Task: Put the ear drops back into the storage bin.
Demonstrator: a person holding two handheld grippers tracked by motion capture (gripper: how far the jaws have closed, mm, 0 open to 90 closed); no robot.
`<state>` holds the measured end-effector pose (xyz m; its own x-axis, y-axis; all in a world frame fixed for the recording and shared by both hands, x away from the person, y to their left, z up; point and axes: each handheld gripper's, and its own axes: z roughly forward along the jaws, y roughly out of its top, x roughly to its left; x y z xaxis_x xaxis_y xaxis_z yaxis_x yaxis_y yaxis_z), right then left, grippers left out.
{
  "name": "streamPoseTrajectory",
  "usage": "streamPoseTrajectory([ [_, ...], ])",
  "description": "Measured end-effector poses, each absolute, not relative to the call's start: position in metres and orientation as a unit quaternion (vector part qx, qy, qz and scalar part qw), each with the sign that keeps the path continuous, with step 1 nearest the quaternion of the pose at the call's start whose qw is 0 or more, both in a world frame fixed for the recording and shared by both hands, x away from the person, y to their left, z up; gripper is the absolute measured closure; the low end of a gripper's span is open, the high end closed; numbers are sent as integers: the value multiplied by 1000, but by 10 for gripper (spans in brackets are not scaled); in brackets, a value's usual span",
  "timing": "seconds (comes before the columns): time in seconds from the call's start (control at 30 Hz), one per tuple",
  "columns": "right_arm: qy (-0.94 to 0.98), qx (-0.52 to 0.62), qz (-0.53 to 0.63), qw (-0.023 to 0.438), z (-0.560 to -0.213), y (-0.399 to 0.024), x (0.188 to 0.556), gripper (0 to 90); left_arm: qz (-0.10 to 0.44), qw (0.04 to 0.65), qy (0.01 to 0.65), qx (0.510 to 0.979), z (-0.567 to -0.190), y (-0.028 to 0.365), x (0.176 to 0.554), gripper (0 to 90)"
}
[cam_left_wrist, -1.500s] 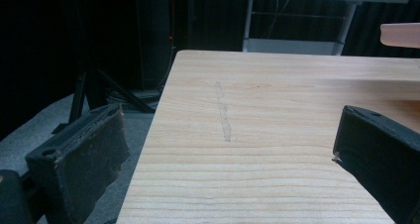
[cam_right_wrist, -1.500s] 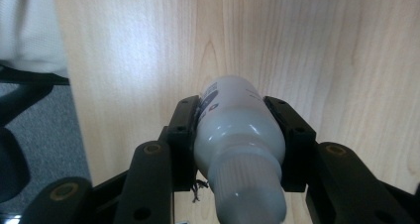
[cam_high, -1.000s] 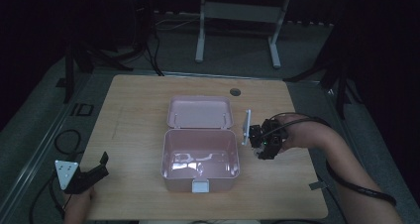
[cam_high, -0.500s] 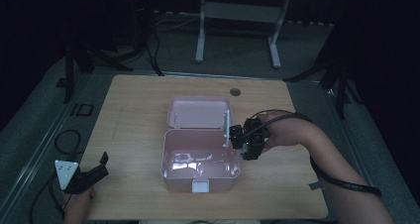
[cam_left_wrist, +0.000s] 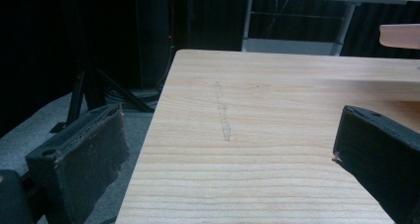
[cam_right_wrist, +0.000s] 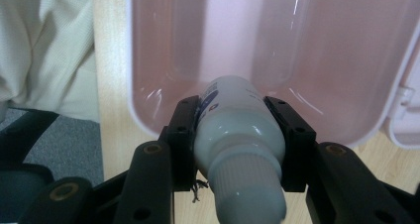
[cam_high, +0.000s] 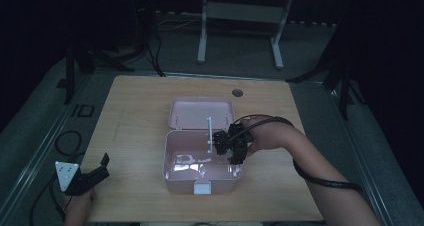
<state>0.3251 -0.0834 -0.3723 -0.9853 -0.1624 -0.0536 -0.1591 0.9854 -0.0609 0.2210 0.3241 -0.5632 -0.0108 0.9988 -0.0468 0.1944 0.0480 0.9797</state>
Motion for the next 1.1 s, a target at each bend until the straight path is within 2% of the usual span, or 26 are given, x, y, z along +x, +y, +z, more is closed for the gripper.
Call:
streamPoseTrajectory([
  [0.73,995,-83,-54,23,-434,-65,340,596,437,459,559,534,-563,324,221,5],
  [1.1,993,-95,-73,6,-463,-57,340,595,437,459,558,535,-563,324,221,5],
])
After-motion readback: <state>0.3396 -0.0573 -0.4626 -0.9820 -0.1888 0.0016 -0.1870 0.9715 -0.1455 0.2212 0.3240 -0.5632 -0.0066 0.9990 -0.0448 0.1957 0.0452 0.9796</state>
